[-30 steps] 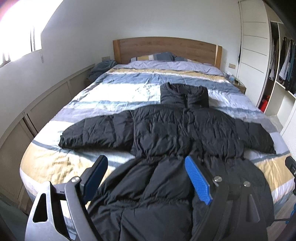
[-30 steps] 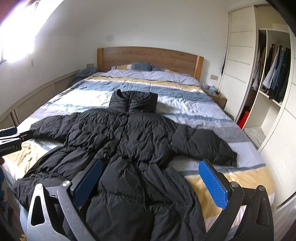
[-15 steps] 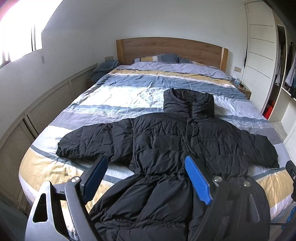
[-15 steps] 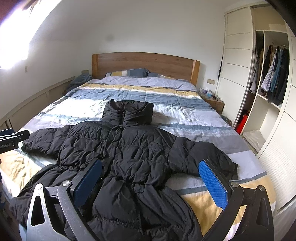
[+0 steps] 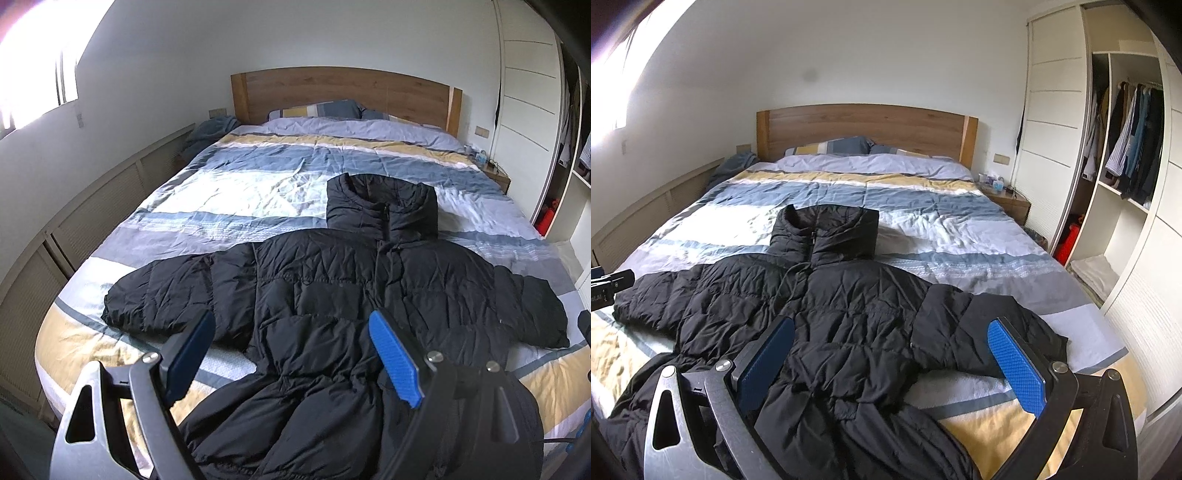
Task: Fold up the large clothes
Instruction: 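Move the right gripper along the jacket toward the sleeve cuff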
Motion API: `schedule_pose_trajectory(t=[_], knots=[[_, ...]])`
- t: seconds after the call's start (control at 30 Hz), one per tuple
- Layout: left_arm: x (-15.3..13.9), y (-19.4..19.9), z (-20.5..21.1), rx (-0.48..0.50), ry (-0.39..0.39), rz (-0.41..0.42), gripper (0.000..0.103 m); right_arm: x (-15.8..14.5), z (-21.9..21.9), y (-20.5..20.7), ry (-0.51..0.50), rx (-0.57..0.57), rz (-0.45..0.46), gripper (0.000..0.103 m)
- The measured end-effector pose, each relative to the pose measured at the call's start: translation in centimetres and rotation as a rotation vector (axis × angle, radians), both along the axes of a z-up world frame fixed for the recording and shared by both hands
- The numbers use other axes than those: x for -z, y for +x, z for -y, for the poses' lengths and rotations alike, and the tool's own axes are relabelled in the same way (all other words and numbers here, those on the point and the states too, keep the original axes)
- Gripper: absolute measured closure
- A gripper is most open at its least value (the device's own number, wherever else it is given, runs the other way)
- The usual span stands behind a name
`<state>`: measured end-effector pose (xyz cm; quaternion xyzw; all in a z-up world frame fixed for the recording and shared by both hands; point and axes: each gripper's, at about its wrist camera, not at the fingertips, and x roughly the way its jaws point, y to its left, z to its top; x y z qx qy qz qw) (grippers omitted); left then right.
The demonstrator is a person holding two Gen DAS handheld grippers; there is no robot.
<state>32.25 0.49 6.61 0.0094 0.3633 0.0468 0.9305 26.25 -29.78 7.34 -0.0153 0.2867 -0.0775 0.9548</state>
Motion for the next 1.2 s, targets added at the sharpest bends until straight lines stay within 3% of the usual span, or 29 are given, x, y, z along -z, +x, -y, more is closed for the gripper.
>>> schedule_pose_trajectory(t=[0.6, 1.2], knots=[[3.1, 4.5, 2.6, 0.009, 0.028, -0.051, 0.017, 3.3, 3.0, 3.9, 0.006, 0.066, -0.034, 0.001], [5.3, 6.1, 3.7, 0.003, 0.047, -0.090, 0.017, 6.4, 6.1, 5.8, 0.030, 0.136, -0.082, 0.001]])
